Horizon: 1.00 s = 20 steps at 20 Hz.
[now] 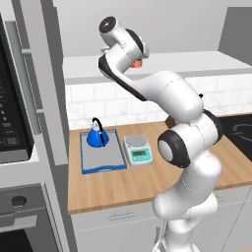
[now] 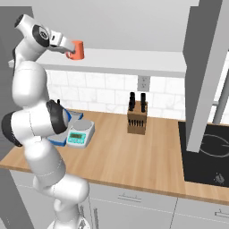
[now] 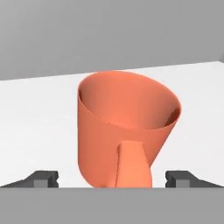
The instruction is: Pick the kettle from the counter and place it on the tray. Then pick the mug from the cabinet and place it on the tray. Then close the cabinet doors.
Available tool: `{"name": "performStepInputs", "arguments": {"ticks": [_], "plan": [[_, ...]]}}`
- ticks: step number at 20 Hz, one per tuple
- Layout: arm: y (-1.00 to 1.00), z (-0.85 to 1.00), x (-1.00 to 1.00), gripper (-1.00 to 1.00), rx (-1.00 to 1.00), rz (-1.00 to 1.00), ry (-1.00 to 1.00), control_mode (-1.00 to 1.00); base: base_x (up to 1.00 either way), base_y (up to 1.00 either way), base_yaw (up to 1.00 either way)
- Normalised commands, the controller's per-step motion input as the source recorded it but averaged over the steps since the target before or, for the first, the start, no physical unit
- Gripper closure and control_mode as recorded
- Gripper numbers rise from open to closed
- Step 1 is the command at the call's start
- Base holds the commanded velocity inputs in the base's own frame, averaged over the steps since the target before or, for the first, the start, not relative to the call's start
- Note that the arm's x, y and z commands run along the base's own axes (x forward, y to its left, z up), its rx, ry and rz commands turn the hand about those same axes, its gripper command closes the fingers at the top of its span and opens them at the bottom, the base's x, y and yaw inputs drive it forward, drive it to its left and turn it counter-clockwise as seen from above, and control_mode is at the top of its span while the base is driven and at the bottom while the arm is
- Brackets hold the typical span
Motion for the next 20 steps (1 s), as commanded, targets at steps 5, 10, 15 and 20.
{"name": "performStepInputs", "arguments": {"ticks": [5, 10, 15, 20], "plan": [[-0.21, -0.15, 0.0, 1.0, 0.0, -0.03, -0.06, -1.0, 0.0, 0.0, 0.0], [-0.17, -0.23, -0.01, 1.0, 0.0, 0.0, -0.2, -1.0, 0.0, 0.0, 0.0], [-0.02, -0.08, -0.4, 1.0, 0.02, 0.0, -0.06, -1.0, 0.0, 0.0, 0.0], [0.0, 0.0, -0.81, 1.0, 0.12, 0.11, 0.0, -1.0, 0.0, 0.0, 0.0]]}}
